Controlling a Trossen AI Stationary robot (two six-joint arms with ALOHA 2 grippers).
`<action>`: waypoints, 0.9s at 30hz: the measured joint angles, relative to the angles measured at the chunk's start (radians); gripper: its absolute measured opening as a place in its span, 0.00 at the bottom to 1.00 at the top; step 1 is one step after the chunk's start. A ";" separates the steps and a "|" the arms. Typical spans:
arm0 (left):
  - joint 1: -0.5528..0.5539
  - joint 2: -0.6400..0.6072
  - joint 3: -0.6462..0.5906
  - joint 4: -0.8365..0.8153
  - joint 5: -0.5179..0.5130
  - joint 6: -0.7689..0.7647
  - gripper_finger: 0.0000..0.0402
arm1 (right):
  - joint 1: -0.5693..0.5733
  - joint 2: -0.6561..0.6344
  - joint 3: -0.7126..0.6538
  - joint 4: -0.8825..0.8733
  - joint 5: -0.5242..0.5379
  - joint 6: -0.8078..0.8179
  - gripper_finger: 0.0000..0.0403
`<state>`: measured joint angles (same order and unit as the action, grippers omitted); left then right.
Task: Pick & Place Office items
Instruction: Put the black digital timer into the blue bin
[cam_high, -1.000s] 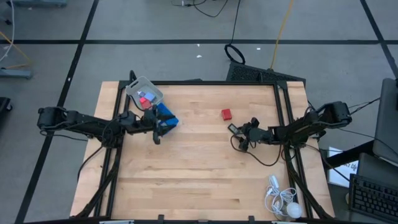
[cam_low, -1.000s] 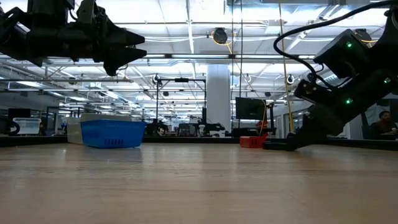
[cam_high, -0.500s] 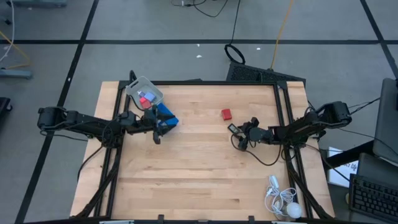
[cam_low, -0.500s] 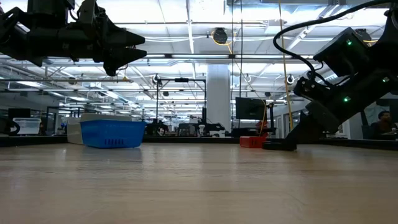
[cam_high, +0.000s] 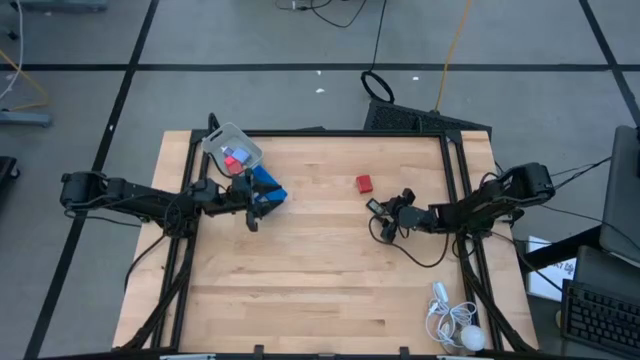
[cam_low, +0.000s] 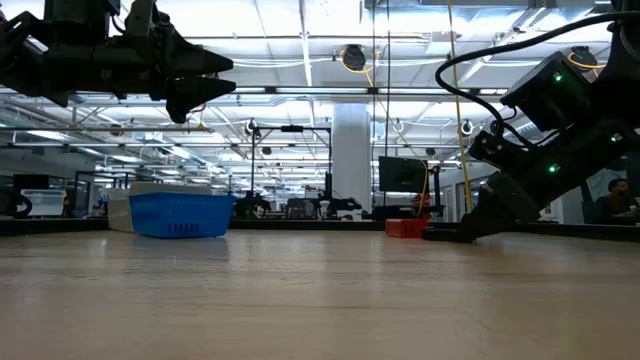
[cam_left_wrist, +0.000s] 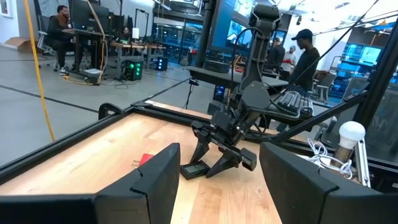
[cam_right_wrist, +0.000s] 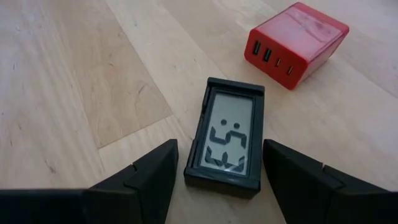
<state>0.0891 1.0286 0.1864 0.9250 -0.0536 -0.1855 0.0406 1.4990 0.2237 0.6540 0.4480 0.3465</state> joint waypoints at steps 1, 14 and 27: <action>0.000 0.000 0.000 0.000 0.000 0.000 0.56 | 0.000 0.000 0.000 0.001 0.000 0.000 0.57; 0.000 0.000 0.000 -0.001 0.000 -0.001 0.56 | -0.002 0.001 0.000 0.010 0.000 -0.004 0.44; 0.000 0.000 0.000 -0.001 0.000 -0.001 0.56 | -0.002 0.002 -0.001 0.031 0.001 -0.053 0.40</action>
<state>0.0891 1.0286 0.1864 0.9239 -0.0540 -0.1864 0.0383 1.5009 0.2231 0.6847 0.4489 0.2935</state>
